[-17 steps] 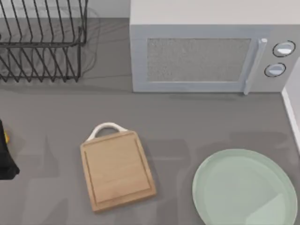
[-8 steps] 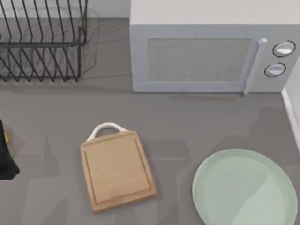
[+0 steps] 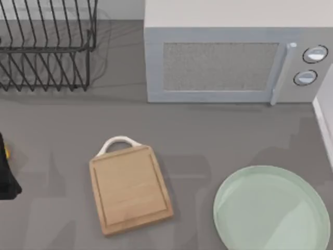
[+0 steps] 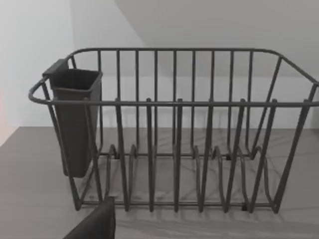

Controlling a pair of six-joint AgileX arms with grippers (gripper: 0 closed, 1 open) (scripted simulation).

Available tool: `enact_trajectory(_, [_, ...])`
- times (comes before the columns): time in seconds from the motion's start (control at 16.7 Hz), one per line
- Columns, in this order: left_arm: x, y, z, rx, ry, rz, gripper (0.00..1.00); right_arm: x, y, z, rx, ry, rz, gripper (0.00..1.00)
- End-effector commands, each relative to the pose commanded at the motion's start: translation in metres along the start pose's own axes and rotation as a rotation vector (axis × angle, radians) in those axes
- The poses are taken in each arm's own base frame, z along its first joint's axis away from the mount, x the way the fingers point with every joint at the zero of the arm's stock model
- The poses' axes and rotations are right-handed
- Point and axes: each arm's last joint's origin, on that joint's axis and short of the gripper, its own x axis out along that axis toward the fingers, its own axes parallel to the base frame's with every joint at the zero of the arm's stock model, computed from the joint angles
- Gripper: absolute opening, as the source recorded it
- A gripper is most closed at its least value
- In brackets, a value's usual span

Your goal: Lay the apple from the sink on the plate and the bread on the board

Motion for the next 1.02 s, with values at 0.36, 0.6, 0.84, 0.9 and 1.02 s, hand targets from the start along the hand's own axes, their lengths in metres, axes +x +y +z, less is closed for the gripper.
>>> enact_trajectory(0.36, [0.000, 0.000, 0.000, 0.000, 0.000, 0.000, 1.00, 0.086, -0.003, 0.006, 0.002, -0.033, -0.009, 1.00])
enact_trajectory(0.6, [0.000, 0.000, 0.000, 0.000, 0.000, 0.000, 1.00, 0.124, -0.001, -0.002, 0.003, -0.014, -0.004, 1.00])
enact_trajectory(0.84, [0.000, 0.000, 0.000, 0.000, 0.000, 0.000, 1.00, 0.124, -0.001, -0.002, 0.003, -0.013, -0.004, 1.00])
enact_trajectory(0.9, [0.000, 0.000, 0.000, 0.000, 0.000, 0.000, 1.00, 0.124, -0.001, -0.002, 0.003, -0.013, -0.004, 0.92])
enact_trajectory(1.02, [0.000, 0.000, 0.000, 0.000, 0.000, 0.000, 1.00, 0.124, -0.001, -0.002, 0.003, -0.013, -0.004, 0.77])
